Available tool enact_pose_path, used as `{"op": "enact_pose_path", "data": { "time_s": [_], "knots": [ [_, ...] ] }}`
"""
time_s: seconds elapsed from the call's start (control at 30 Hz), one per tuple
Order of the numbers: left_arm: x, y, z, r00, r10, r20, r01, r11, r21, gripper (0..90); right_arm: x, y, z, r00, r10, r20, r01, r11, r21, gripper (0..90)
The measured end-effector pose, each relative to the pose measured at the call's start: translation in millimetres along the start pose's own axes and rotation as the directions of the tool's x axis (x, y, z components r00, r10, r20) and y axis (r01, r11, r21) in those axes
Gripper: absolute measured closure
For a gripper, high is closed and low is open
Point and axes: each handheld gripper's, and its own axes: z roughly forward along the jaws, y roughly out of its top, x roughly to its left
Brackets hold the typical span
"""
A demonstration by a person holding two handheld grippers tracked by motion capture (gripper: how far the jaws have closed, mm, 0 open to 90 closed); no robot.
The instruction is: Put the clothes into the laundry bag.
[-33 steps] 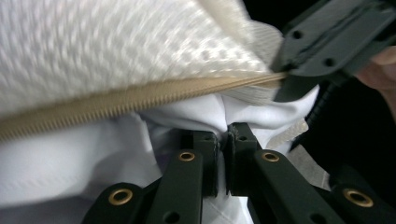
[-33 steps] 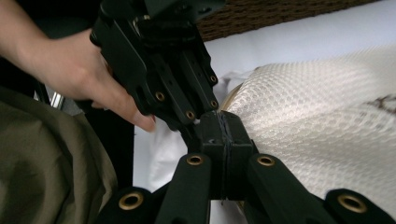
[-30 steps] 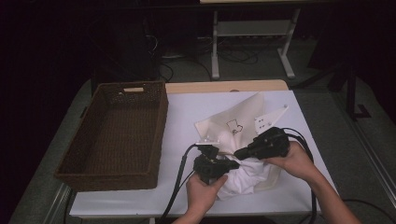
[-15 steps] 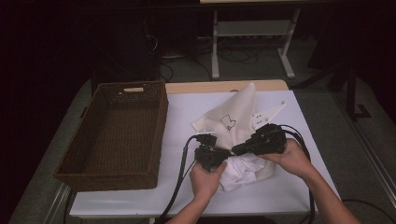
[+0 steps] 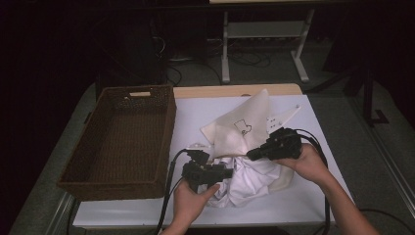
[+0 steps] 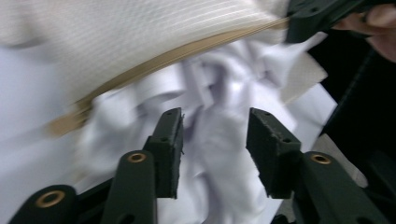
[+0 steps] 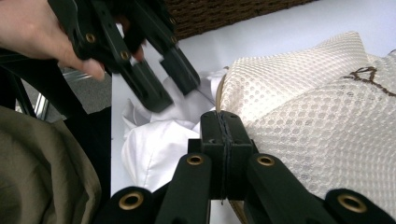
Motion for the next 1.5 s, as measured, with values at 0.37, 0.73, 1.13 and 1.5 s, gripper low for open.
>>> {"op": "enact_pose_path", "data": {
  "time_s": [0.37,0.73,1.13,1.5],
  "knots": [
    [27.7,-5.6,7.5,0.9860,-0.052,-0.159,0.064,0.9955,0.070,46.8,-2.4,-3.1,-2.3,1.0000,0.003,0.006,-0.003,1.000,0.004,89.1],
    [26.1,-3.1,21.9,0.9958,-0.036,-0.084,0.041,0.9972,0.063,87.3,-2.5,-1.7,5.8,1.0000,0.000,-0.008,0.000,1.000,0.011,89.0],
    [3.0,-3.8,25.5,0.9988,-0.003,-0.048,0.007,0.9964,0.084,75.3,-0.1,-2.5,9.0,0.9999,-0.007,-0.009,0.007,1.000,0.007,89.1],
    [7.5,-24.9,4.9,0.9986,-0.049,0.018,0.046,0.9925,0.113,57.2,-0.2,-4.0,8.3,1.0000,-0.002,-0.003,0.002,1.000,0.011,89.1]
  ]
}}
